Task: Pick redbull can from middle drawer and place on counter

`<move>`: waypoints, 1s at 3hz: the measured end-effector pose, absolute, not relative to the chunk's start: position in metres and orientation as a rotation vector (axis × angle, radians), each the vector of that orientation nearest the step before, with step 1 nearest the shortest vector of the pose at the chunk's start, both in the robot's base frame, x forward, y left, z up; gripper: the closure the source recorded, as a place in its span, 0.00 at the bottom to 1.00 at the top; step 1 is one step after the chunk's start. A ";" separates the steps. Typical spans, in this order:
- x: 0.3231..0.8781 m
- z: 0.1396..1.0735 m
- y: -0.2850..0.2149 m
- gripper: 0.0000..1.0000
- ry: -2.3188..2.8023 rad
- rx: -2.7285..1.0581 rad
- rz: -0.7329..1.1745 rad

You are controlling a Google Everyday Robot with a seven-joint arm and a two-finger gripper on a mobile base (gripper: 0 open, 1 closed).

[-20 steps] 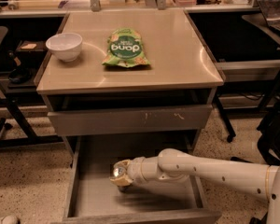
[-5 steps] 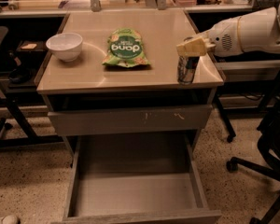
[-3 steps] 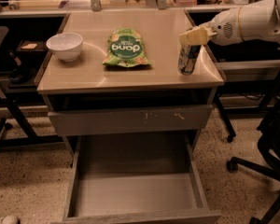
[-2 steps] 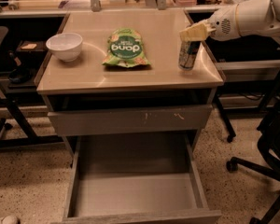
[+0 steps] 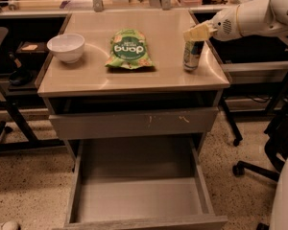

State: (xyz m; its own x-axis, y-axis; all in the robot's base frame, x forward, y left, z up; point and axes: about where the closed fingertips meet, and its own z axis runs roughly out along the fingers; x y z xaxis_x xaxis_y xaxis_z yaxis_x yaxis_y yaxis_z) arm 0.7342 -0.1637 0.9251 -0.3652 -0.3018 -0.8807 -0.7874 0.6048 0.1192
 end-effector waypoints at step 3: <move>0.749 0.904 -0.157 0.82 1.952 -0.861 0.679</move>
Offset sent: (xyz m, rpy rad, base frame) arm 0.0185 0.0053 -0.0301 -0.0096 0.0067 -0.0207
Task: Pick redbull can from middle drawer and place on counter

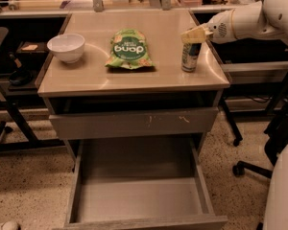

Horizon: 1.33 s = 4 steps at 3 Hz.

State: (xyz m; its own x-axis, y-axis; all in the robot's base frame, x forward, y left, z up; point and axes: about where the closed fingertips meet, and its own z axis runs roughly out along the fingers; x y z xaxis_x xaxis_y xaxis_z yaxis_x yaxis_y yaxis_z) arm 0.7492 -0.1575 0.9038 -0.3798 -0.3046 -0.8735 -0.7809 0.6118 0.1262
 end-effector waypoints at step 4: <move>0.749 0.904 -0.157 0.00 1.952 -0.861 0.679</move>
Offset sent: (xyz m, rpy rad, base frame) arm 0.0000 0.0000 0.0000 0.0000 0.0000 0.0000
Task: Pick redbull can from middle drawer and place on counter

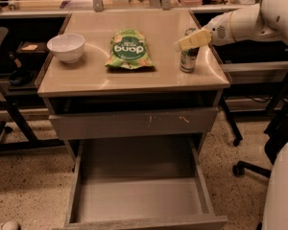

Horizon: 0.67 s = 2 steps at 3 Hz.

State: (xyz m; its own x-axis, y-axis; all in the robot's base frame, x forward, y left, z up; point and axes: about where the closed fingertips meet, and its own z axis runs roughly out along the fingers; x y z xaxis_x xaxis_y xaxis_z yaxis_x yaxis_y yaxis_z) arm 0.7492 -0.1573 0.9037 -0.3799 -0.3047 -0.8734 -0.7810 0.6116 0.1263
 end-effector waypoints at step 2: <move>0.752 0.923 -0.157 0.00 1.917 -0.849 0.659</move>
Offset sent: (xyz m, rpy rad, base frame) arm 0.0047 -0.0074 0.0502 0.0190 -0.0950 -0.0411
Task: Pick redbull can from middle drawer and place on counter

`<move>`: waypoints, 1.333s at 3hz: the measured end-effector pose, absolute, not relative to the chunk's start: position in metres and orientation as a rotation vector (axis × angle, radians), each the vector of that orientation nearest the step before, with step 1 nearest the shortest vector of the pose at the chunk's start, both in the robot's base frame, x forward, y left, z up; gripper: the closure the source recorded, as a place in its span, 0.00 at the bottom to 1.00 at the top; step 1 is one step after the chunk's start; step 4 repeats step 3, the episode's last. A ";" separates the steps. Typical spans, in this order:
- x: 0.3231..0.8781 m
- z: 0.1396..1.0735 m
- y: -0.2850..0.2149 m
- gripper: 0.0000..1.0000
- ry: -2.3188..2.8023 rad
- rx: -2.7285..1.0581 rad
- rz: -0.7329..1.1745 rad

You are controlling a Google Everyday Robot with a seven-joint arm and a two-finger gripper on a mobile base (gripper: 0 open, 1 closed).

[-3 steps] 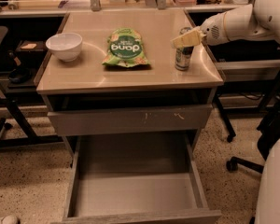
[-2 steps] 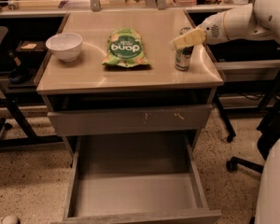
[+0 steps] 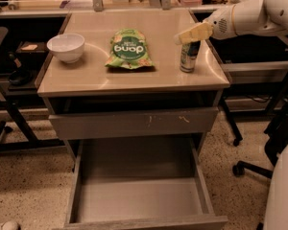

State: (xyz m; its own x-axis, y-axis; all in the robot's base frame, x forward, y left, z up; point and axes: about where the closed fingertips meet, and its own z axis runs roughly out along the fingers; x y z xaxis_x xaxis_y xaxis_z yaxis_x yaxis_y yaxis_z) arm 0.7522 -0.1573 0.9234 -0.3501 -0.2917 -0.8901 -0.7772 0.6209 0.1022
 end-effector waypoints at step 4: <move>0.728 1.118 -0.219 0.00 1.762 -0.758 0.207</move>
Offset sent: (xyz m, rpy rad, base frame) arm -0.0620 -0.1073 0.3564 -0.2861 -0.5507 -0.4420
